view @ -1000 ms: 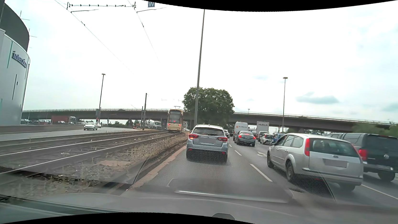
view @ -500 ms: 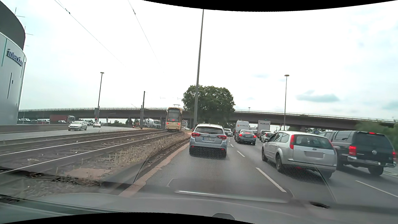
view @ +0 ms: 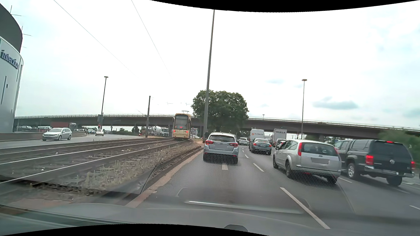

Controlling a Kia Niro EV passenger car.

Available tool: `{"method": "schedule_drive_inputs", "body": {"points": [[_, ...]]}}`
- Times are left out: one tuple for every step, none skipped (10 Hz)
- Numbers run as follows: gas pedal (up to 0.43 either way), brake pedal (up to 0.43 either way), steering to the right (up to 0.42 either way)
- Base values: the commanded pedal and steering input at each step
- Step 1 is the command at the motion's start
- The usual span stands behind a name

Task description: Follow the waypoints while adhering to traffic rules and regulations

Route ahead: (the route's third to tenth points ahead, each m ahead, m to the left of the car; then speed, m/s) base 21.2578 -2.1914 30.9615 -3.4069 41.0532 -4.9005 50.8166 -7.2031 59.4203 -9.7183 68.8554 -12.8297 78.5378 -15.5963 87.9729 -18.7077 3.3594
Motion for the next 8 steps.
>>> {"method": "schedule_drive_inputs", "body": {"points": [[0.268, 0.0, -0.007], [0.268, 0.0, -0.007], [0.28, 0.0, -0.007], [0.28, 0.0, -0.007], [0.287, 0.0, -0.007], [0.287, 0.0, -0.006], [0.287, 0.0, -0.006], [0.287, 0.0, -0.006]]}}
